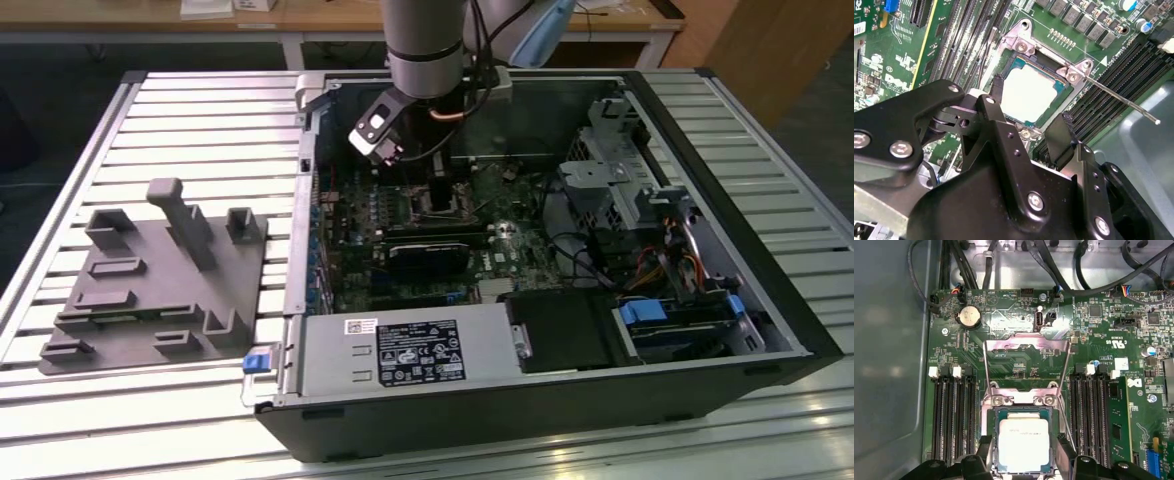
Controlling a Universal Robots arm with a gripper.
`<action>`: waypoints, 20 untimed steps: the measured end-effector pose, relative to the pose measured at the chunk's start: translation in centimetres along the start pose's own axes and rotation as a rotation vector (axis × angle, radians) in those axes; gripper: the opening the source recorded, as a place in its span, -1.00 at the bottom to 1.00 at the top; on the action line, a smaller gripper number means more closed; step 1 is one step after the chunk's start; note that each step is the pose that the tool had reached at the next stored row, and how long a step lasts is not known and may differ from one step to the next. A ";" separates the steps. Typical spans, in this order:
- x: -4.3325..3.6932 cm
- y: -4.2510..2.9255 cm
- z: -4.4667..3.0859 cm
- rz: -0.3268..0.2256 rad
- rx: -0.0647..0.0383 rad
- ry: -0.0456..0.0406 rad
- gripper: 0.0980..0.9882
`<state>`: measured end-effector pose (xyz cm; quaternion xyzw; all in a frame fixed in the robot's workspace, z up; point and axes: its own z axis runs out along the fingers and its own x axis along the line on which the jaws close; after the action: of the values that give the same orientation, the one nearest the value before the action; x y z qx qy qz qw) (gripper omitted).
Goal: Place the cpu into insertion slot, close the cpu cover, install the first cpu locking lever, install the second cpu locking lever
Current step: 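Place the cpu into insertion slot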
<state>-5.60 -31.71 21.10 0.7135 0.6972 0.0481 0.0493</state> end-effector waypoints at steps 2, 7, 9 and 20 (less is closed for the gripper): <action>0.00 0.00 0.00 0.000 0.000 0.0000 0.15; 0.00 0.00 0.00 0.000 0.000 -0.0002 -0.30; 0.00 0.00 0.00 0.000 0.000 -0.0003 -0.43; 0.00 0.00 0.00 0.000 0.000 -0.0004 -0.98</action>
<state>-5.60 -31.71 21.10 0.7135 0.6972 0.0480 0.0494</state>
